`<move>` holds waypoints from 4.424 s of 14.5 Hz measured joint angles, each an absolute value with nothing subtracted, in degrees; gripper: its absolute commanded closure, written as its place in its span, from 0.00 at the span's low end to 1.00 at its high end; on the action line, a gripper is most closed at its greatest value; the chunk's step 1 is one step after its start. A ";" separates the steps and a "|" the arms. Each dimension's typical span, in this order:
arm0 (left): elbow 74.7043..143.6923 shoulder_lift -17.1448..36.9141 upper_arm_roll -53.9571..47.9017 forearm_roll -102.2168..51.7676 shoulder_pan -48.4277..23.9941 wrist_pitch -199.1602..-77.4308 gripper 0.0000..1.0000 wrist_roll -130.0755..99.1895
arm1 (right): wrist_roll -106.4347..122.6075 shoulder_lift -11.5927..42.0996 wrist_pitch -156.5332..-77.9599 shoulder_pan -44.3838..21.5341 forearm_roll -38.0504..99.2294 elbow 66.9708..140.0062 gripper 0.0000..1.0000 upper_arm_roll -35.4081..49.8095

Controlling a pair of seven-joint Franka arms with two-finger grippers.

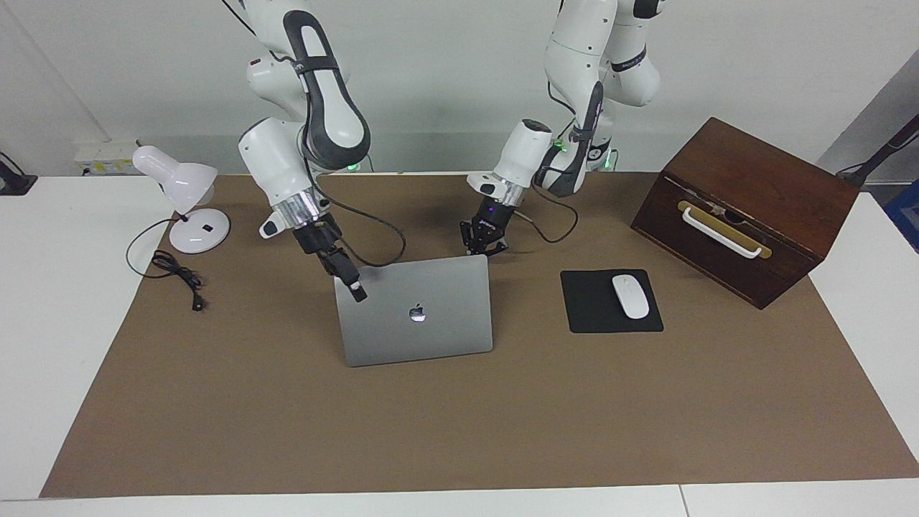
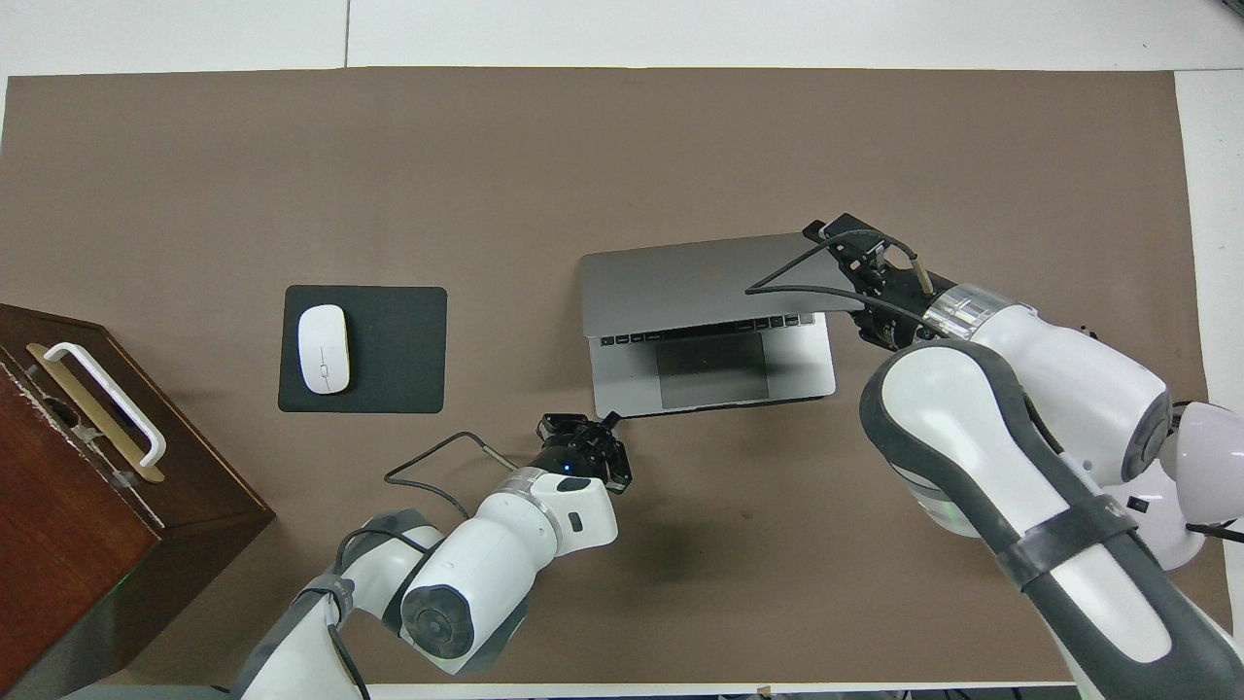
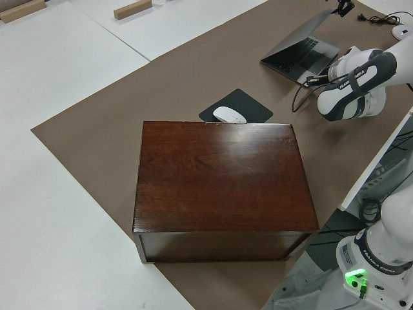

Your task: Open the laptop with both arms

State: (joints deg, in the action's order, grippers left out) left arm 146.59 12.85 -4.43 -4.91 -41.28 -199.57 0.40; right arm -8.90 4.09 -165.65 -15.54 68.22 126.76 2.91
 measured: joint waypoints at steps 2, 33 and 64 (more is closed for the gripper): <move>146.56 12.89 -4.42 -4.91 -41.29 -199.60 1.00 0.40 | -8.90 6.31 -165.72 -15.69 68.27 123.42 0.01 3.65; 146.56 12.93 -4.40 -4.91 -41.30 -199.63 1.00 0.40 | -13.08 14.19 -165.71 -19.09 68.65 106.18 0.01 4.23; 148.13 7.27 -3.52 -6.28 -40.80 -195.31 1.00 -8.04 | 3.91 7.72 -99.48 1.45 5.81 82.64 0.01 0.89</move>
